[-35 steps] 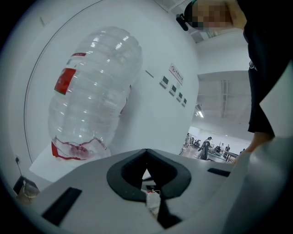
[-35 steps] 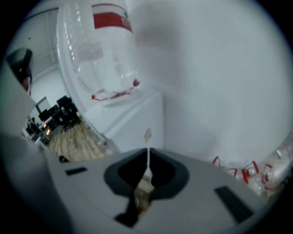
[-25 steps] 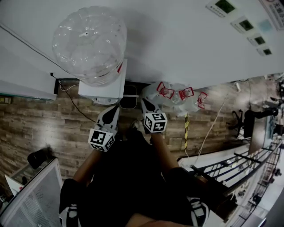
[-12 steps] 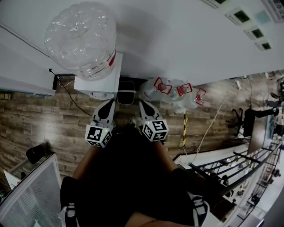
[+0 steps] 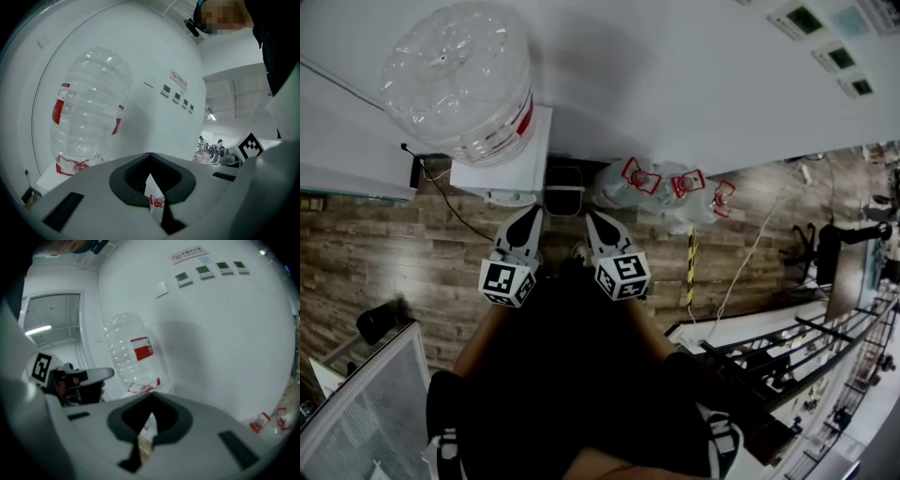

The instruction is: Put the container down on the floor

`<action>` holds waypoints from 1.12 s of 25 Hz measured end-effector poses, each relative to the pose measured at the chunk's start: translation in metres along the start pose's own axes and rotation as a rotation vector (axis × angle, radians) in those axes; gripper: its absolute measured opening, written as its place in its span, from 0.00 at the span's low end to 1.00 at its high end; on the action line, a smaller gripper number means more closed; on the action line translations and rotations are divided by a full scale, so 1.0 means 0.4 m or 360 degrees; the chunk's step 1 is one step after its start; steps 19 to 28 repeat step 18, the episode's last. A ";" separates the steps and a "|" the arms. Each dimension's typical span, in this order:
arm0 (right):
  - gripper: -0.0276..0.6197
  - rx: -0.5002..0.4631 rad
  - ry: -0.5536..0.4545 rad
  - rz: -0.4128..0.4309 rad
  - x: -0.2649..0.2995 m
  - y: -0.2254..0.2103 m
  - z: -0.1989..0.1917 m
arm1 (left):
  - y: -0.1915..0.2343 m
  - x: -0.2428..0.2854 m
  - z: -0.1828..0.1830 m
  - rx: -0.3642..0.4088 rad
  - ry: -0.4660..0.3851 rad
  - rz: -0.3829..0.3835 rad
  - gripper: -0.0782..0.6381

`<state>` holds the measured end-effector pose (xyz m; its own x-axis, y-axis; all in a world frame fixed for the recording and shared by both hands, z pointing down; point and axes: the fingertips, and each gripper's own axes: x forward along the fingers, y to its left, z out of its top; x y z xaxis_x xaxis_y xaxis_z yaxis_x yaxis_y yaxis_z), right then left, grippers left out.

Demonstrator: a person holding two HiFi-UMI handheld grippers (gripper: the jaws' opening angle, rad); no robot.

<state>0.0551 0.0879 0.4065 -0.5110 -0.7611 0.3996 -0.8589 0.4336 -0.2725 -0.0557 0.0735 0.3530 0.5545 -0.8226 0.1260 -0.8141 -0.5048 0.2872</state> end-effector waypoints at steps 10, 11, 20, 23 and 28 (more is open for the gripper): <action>0.09 0.0029 -0.0034 0.0012 -0.003 -0.010 0.006 | -0.006 0.003 -0.013 -0.0006 0.0018 0.0008 0.15; 0.09 0.0031 -0.0033 0.0012 -0.003 -0.011 0.005 | -0.007 0.004 -0.013 -0.0008 0.0017 0.0007 0.15; 0.09 0.0027 -0.0033 0.0000 -0.003 -0.017 0.005 | -0.009 0.008 -0.014 -0.0002 0.0020 0.0000 0.15; 0.09 0.0027 -0.0033 0.0000 -0.003 -0.017 0.005 | -0.009 0.008 -0.014 -0.0002 0.0020 0.0000 0.15; 0.09 0.0027 -0.0033 0.0000 -0.003 -0.017 0.005 | -0.009 0.008 -0.014 -0.0002 0.0020 0.0000 0.15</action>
